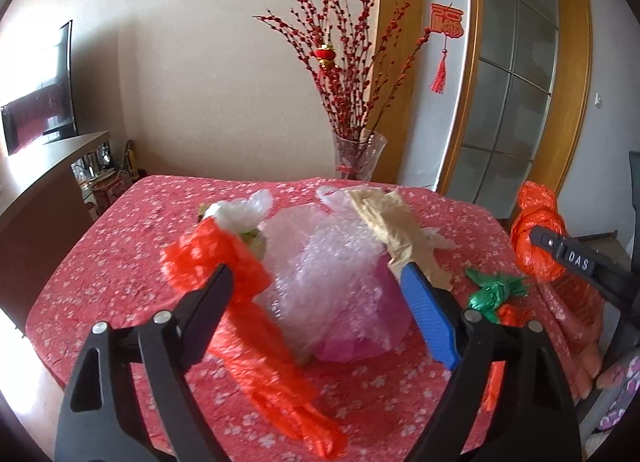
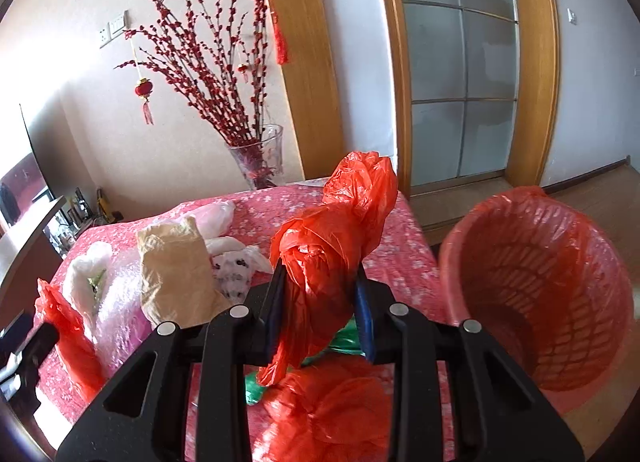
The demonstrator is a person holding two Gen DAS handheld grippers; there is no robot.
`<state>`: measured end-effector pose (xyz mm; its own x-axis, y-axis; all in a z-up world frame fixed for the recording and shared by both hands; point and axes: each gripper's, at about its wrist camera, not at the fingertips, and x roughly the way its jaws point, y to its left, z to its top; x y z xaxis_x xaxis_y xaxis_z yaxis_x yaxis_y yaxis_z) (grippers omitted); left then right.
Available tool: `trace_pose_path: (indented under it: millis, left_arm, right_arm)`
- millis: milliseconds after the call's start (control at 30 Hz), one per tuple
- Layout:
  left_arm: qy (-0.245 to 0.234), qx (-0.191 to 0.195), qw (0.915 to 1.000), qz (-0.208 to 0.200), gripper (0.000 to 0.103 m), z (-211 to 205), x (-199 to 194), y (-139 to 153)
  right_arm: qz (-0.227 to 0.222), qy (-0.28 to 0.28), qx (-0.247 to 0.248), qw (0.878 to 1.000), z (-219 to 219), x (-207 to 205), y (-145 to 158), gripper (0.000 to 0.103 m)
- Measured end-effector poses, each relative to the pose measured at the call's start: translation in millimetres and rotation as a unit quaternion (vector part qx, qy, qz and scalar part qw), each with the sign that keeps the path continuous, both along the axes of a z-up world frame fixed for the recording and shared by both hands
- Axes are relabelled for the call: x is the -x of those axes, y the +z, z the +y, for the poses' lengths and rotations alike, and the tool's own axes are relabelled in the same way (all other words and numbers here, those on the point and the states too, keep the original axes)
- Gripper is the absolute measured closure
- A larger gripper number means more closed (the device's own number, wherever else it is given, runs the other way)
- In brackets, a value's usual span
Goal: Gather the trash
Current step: 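Carry the red bag over the basket with the right tool while the left tool grasps brown paper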
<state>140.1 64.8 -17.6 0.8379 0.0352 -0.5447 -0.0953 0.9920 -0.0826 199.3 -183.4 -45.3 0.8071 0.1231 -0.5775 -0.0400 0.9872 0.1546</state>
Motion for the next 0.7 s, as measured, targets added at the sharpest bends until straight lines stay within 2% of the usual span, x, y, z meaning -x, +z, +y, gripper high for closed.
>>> trace_pose_path:
  millis: [100, 167, 233, 367, 467, 533, 567, 600, 700]
  left_arm:
    - [-0.026, 0.021, 0.9994, 0.011, 0.034, -15, -25, 2]
    - [-0.038, 0.023, 0.9987, 0.027, 0.036, -28, -45, 1]
    - [-0.041, 0.01, 0.9983, 0.041, 0.037, -42, -60, -6]
    - [-0.033, -0.043, 0.9959, 0.072, 0.037, -67, -86, -19]
    - [-0.024, -0.067, 0.9928, 0.096, 0.038, -72, -97, -33]
    - [-0.021, -0.076, 0.9913, 0.105, 0.044, -73, -102, -39]
    - [-0.02, -0.078, 0.9909, 0.108, 0.051, -73, -104, -41]
    - [-0.019, -0.08, 0.9907, 0.108, 0.064, -72, -105, -43]
    - [-0.034, -0.062, 0.9917, 0.107, 0.088, -68, -105, -43]
  right_arm:
    - [0.001, -0.012, -0.001, 1.0, -15, 7, -2, 0.072]
    - [0.004, -0.019, -0.003, 1.0, -24, 10, -4, 0.072]
    - [0.009, -0.024, -0.007, 1.0, -32, 12, -6, 0.072]
    - [0.016, -0.028, -0.011, 0.999, -41, 15, -11, 0.072]
    - [0.019, -0.027, -0.017, 0.999, -46, 17, -14, 0.072]
    - [0.02, -0.026, -0.022, 0.999, -48, 19, -15, 0.072]
    - [0.02, -0.026, -0.024, 0.999, -49, 19, -15, 0.072]
    - [0.019, -0.026, -0.026, 0.999, -49, 20, -15, 0.072]
    - [0.019, -0.028, -0.031, 0.999, -52, 21, -14, 0.072]
